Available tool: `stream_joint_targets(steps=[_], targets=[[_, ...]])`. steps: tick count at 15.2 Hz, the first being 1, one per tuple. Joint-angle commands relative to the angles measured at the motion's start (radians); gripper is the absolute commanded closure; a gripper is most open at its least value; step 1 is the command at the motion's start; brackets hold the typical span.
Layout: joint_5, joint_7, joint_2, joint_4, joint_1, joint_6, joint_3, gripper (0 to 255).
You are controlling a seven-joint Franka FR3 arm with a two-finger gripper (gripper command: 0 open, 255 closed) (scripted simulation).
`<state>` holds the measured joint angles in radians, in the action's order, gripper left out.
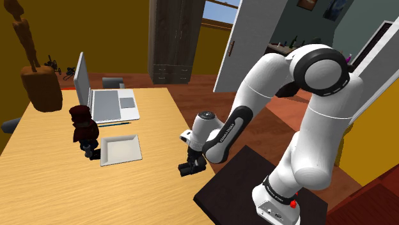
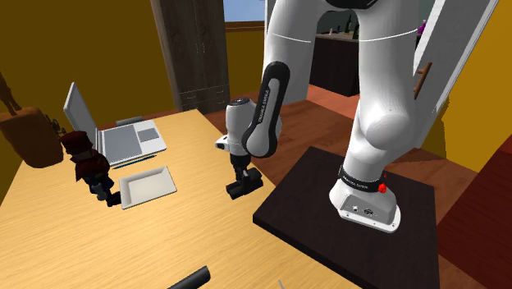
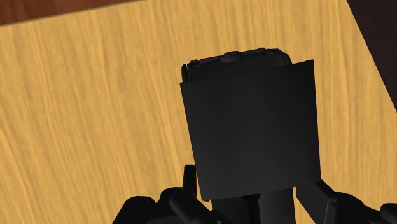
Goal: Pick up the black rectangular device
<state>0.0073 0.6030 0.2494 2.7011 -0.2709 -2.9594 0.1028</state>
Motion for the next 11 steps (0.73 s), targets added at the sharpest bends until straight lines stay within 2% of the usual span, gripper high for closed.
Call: stream_joint_targets(steps=[1, 11], targets=[[0.006, 0.004, -0.028, 0.006, 0.006, 0.024, 0.006, 255], [0.052, 0.033, -0.211, 0.027, 0.02, 0.185, 0.032, 255]])
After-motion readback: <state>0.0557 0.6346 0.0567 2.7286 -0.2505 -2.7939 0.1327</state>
